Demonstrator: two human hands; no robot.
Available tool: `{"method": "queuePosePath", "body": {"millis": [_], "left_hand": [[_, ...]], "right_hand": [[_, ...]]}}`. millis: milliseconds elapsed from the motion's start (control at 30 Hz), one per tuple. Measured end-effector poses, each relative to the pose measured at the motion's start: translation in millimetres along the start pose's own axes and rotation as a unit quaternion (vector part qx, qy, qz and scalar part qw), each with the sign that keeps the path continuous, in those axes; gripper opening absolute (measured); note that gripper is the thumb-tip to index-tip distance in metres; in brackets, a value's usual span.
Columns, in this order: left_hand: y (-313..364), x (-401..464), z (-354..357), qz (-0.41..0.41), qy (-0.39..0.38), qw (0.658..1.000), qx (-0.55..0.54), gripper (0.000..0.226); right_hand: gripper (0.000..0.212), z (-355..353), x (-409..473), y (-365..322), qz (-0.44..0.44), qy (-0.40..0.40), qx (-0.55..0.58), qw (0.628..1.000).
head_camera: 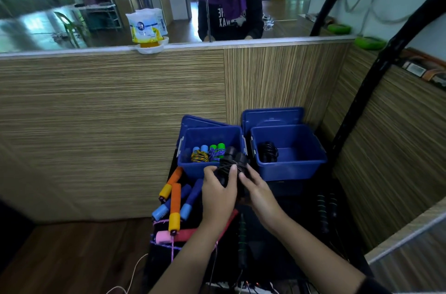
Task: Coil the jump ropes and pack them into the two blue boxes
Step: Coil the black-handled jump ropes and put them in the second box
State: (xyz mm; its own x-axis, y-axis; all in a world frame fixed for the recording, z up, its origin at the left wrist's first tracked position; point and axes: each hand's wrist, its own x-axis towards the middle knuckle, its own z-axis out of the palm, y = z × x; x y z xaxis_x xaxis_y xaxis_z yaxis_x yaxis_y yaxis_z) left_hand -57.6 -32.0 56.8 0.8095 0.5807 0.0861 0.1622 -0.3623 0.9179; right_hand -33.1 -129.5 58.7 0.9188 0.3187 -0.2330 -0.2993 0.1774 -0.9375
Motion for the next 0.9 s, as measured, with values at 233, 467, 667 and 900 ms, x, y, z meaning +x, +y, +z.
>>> {"method": "queuePosePath", "body": {"millis": [233, 467, 667, 900], "left_hand": [[-13.3, 11.6, 5.1, -0.091, -0.068, 0.987, -0.112, 0.041], [-12.5, 15.1, 1.3, -0.033, -0.065, 0.993, -0.088, 0.066], [-11.6, 5.7, 0.1, 0.010, -0.064, 0.993, -0.102, 0.058], [-17.8, -13.3, 0.0, 0.027, -0.061, 0.993, -0.099, 0.055]], "right_hand": [[0.062, -12.1, -2.0, -10.9, 0.006, -0.080, -0.040, 0.996], [0.109, -17.2, -7.7, -14.3, -0.004, -0.167, -0.134, 0.977], [0.083, -8.1, -10.0, -1.5, -0.052, -0.066, -0.162, 0.983], [0.076, -17.7, -11.6, -1.0, -0.039, -0.052, -0.143, 0.988]]}}
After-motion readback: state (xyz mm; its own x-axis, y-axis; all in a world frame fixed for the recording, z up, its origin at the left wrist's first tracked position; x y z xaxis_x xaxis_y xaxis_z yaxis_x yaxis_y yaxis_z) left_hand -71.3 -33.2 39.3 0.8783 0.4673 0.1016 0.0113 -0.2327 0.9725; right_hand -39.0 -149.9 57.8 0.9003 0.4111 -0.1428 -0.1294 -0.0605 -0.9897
